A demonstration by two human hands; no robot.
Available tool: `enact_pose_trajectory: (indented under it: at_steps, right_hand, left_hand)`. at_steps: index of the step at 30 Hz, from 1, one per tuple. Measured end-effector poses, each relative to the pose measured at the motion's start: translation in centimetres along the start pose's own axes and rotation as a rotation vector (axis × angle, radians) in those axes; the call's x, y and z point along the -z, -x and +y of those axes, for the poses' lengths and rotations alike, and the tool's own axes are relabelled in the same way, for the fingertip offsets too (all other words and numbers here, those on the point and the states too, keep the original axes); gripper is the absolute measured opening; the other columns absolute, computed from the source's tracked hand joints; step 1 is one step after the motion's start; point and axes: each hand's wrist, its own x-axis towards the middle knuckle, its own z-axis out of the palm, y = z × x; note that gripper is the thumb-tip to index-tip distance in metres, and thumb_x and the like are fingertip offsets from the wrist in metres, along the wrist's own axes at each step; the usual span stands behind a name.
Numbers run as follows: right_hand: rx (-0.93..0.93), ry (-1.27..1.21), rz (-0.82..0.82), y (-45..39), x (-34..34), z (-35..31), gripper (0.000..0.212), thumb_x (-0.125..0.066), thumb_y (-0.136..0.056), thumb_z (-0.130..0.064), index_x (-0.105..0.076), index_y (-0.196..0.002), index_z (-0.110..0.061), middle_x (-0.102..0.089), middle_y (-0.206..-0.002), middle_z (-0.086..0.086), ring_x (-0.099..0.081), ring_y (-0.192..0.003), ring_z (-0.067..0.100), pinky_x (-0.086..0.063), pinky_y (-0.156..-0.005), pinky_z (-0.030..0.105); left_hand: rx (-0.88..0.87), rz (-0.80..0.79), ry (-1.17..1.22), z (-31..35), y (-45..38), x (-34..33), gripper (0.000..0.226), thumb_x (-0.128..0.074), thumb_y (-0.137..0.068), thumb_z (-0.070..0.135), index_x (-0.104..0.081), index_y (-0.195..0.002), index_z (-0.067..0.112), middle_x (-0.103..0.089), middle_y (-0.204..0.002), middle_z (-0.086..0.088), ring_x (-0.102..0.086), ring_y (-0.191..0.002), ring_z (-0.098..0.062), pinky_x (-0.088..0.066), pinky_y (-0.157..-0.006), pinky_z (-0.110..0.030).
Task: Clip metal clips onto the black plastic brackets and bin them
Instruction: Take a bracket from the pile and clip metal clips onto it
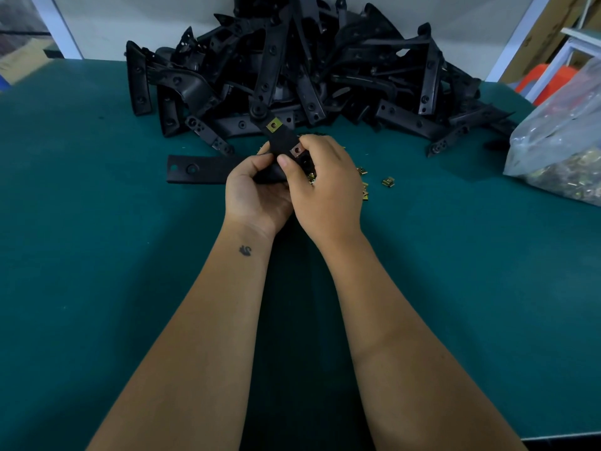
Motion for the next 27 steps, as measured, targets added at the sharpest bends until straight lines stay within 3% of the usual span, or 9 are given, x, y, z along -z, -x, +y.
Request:
enact_pose_trajectory:
  at_steps: [7, 10, 14, 18, 22, 25, 27]
  right_hand:
    - [-0.021, -0.024, -0.053, 0.06, -0.01, -0.25, 0.028, -0.067, -0.090, -0.024, -0.066, -0.107, -0.001, -0.067, -0.098, 0.007, -0.061, -0.092, 0.024, -0.046, -0.077, 0.034]
    - [-0.072, -0.037, -0.055, 0.12, -0.10, -0.32, 0.029, -0.069, -0.089, -0.030, -0.066, -0.106, -0.006, -0.066, -0.099, 0.002, -0.059, -0.093, 0.019, -0.045, -0.076, 0.029]
    - [-0.115, -0.042, -0.022, 0.09, -0.20, -0.16, 0.032, -0.073, -0.085, -0.037, -0.062, -0.097, -0.010, -0.063, -0.094, -0.001, -0.057, -0.087, 0.016, -0.043, -0.071, 0.028]
    - [-0.009, -0.014, 0.008, 0.23, -0.21, -0.37, 0.025, -0.070, -0.087, -0.029, -0.061, -0.086, -0.005, -0.062, -0.083, 0.002, -0.055, -0.076, 0.018, -0.042, -0.063, 0.034]
    - [0.046, 0.001, 0.002, 0.13, -0.27, -0.61, 0.023, -0.068, -0.089, -0.025, -0.061, -0.083, -0.004, -0.061, -0.081, 0.003, -0.054, -0.073, 0.019, -0.041, -0.062, 0.035]
    - [0.016, -0.008, -0.041, 0.13, -0.17, -0.39, 0.022, -0.066, -0.090, -0.025, -0.061, -0.087, -0.004, -0.062, -0.085, 0.003, -0.054, -0.075, 0.020, -0.042, -0.064, 0.037]
    - [-0.024, -0.021, -0.086, 0.22, -0.14, -0.28, 0.022, -0.064, -0.092, -0.027, -0.061, -0.094, -0.005, -0.061, -0.090, 0.001, -0.054, -0.080, 0.018, -0.043, -0.067, 0.037]
  left_hand:
    - [-0.005, 0.013, 0.034, 0.07, 0.19, -0.09, 0.030, -0.044, -0.090, 0.003, -0.063, -0.114, 0.006, -0.071, -0.098, -0.015, -0.071, -0.085, -0.031, -0.061, -0.073, -0.040]
    - [-0.032, 0.027, 0.006, 0.02, 0.29, -0.22, 0.025, -0.045, -0.091, 0.003, -0.067, -0.101, 0.008, -0.073, -0.090, -0.014, -0.073, -0.076, -0.030, -0.061, -0.072, -0.041]
    - [-0.041, 0.039, 0.009, 0.01, 0.39, -0.35, 0.027, -0.048, -0.091, 0.005, -0.065, -0.111, 0.009, -0.072, -0.092, -0.014, -0.072, -0.077, -0.031, -0.061, -0.075, -0.043]
    - [-0.014, 0.035, 0.018, 0.18, 0.43, -0.31, 0.051, -0.051, -0.083, 0.005, -0.059, -0.134, 0.008, -0.069, -0.101, -0.013, -0.069, -0.088, -0.029, -0.058, -0.086, -0.039]
    - [0.015, 0.037, 0.071, 0.38, 0.31, -0.16, 0.078, -0.054, -0.069, 0.004, -0.048, -0.146, 0.013, -0.066, -0.109, -0.010, -0.066, -0.092, -0.028, -0.060, -0.078, -0.037]
    - [0.025, 0.044, 0.035, 0.33, 0.31, -0.15, 0.074, -0.053, -0.069, 0.003, -0.053, -0.142, 0.012, -0.067, -0.111, -0.012, -0.068, -0.092, -0.031, -0.061, -0.077, -0.041]
    - [0.012, 0.046, 0.021, 0.21, 0.33, -0.20, 0.053, -0.051, -0.073, 0.000, -0.062, -0.124, 0.011, -0.071, -0.097, -0.014, -0.072, -0.079, -0.031, -0.061, -0.069, -0.042]
